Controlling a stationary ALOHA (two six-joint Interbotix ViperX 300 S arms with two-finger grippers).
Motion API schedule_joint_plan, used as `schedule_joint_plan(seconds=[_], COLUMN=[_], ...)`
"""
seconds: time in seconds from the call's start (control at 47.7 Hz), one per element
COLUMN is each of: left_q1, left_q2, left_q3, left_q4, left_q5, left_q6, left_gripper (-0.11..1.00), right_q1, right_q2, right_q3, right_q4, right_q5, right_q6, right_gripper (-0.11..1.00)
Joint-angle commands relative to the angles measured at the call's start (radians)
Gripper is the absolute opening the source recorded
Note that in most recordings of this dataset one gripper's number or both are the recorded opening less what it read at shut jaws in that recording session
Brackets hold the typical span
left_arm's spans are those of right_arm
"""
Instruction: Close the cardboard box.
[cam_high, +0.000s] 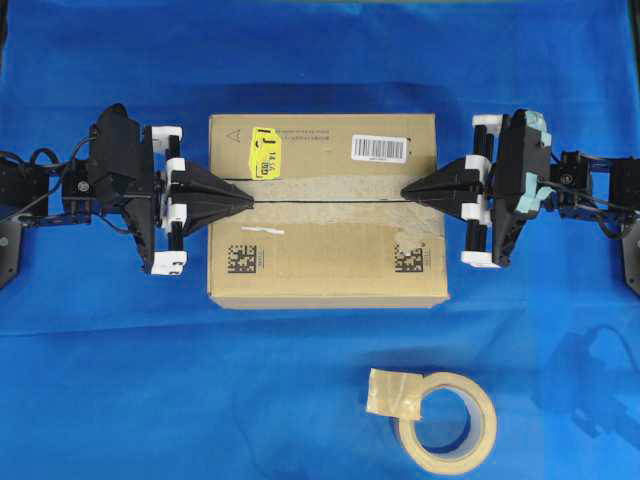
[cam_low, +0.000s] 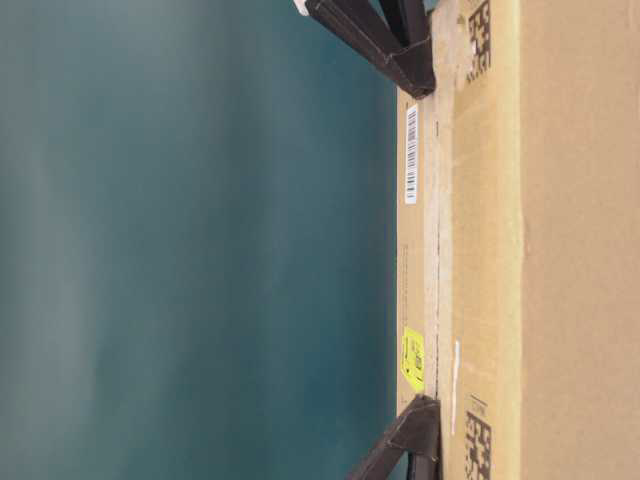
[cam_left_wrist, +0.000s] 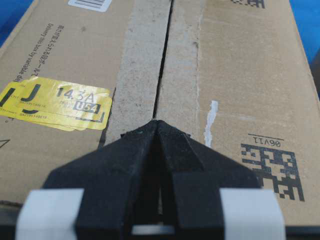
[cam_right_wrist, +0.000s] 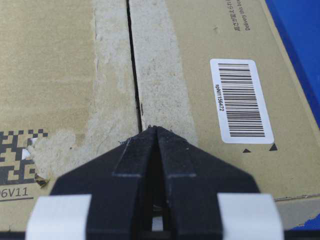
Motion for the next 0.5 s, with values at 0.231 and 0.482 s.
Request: schedule_joint_plan(seconds=[0.231,0.482], left_q1=[0.003,0.003], left_q2=[-0.005,-0.005], left_q3=[-0.009,-0.009], left_q4=[-0.002,-0.002], left_q5=[-0.003,-0.002], left_q6=[0.0,0.0], left_gripper=[0.0,0.0], right_q1=[0.014,0.014], right_q2=[-0.006,-0.006], right_q3=[-0.006,-0.005], right_q4=[0.002,0.002], right_q5=[-0.008,-0.008], right_q6=[0.002,0.003], right_gripper=[0.0,0.0])
